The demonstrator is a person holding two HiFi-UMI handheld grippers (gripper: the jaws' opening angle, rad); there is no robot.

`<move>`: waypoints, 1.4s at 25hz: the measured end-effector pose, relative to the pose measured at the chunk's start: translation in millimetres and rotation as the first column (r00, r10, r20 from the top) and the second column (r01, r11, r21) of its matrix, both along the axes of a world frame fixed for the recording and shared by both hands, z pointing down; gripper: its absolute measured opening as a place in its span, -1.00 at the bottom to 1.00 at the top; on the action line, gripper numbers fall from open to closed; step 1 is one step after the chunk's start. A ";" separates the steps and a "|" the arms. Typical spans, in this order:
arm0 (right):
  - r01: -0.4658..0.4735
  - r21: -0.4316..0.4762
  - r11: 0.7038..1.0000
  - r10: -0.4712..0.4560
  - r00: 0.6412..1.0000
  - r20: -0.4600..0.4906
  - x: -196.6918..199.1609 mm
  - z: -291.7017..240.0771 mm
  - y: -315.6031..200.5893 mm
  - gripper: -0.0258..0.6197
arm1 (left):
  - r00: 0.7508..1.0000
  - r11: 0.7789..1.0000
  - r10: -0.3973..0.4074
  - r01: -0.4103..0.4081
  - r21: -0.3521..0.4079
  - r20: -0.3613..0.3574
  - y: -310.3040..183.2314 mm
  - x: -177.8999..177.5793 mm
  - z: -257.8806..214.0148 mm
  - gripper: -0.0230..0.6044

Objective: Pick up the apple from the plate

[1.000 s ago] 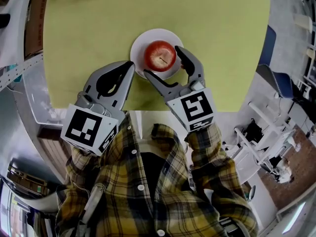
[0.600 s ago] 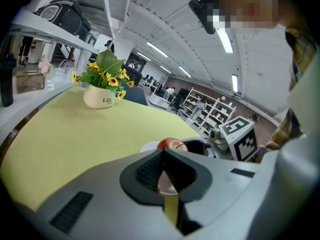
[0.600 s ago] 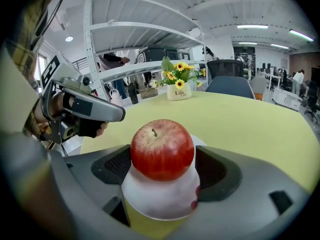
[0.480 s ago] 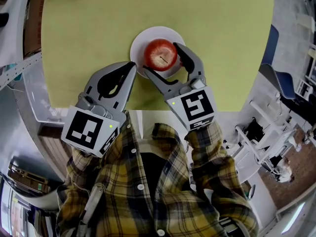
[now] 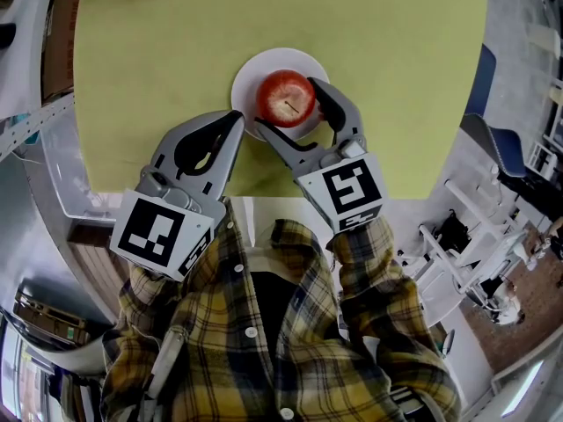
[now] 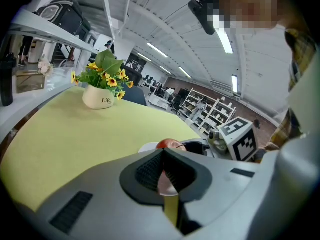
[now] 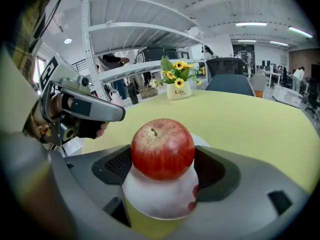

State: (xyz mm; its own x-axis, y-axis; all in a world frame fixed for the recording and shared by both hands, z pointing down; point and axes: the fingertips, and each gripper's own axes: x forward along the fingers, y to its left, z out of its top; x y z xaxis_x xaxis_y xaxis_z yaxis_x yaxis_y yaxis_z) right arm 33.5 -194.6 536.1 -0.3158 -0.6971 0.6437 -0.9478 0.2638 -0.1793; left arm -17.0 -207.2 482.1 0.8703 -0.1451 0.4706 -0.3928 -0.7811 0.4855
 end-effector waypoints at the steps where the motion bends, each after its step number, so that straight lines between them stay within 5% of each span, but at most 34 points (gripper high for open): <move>1: 0.000 -0.002 1.000 0.000 1.000 -0.002 -0.1 0.0 0.1 0.28 | 1.000 1.000 0.000 0.000 0.001 -0.001 0.0 0.1 -0.5 -0.90; 20: 0.013 0.025 1.000 -0.013 1.000 -0.002 -3.0 -27.4 -7.1 0.27 | 0.999 0.998 0.004 -0.002 0.066 -0.034 -9.9 7.0 -35.1 -0.90; 35: 0.001 0.090 0.996 0.000 1.000 -0.010 7.9 -108.4 13.2 0.27 | 0.995 0.991 0.033 -0.019 0.134 -0.098 -3.0 25.8 -113.3 -0.90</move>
